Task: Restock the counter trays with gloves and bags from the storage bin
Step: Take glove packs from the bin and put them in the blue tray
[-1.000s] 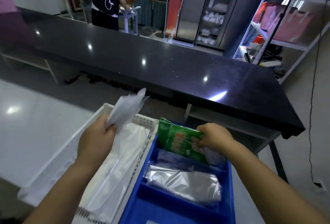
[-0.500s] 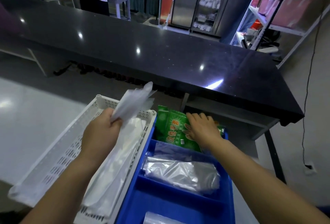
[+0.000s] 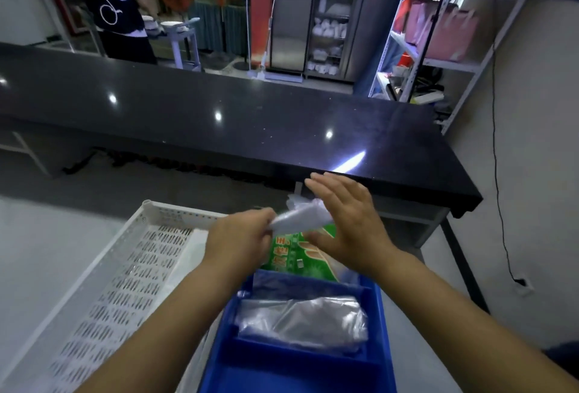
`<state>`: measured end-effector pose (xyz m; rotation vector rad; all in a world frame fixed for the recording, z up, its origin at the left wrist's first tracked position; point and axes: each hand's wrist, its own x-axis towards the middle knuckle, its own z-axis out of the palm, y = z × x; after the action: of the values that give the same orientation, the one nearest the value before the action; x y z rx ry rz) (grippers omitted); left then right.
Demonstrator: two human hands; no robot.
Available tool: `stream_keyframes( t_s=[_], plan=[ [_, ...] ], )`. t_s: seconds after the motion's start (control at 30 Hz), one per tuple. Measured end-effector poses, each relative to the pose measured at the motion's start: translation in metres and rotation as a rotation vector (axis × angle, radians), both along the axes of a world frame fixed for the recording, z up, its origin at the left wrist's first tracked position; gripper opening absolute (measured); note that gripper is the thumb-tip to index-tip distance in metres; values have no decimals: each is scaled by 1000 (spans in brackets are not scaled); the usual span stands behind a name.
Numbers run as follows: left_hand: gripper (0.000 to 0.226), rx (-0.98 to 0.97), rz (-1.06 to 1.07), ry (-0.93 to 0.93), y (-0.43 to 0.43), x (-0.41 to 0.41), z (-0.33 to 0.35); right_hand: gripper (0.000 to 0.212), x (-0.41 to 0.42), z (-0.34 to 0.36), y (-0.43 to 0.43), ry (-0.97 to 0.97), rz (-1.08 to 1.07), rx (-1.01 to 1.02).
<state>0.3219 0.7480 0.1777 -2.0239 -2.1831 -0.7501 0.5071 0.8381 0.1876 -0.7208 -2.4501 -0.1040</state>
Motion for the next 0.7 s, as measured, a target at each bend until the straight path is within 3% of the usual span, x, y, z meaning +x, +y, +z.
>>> stream_keyframes(
  t_s=[0.07, 0.17, 0.3, 0.47, 0.6, 0.7],
  plan=[
    [11, 110, -95, 173, 11, 17, 3, 63, 5, -2, -1, -59, -21, 72],
    [10, 259, -178, 294, 26, 33, 6, 9, 13, -7, 1, 83, -64, 237],
    [9, 348, -201, 259, 36, 37, -13, 15, 25, -29, 4, 172, -180, 264],
    [50, 42, -142, 245, 26, 29, -58, 21, 31, -73, -7, -82, -286, -20],
    [41, -65, -154, 179, 19, 23, -73, 28, 29, -89, -10, -171, -291, -208],
    [58, -14, -82, 148, 23, 17, -75, 13, 29, -98, -2, -220, -336, -329]
  ],
)
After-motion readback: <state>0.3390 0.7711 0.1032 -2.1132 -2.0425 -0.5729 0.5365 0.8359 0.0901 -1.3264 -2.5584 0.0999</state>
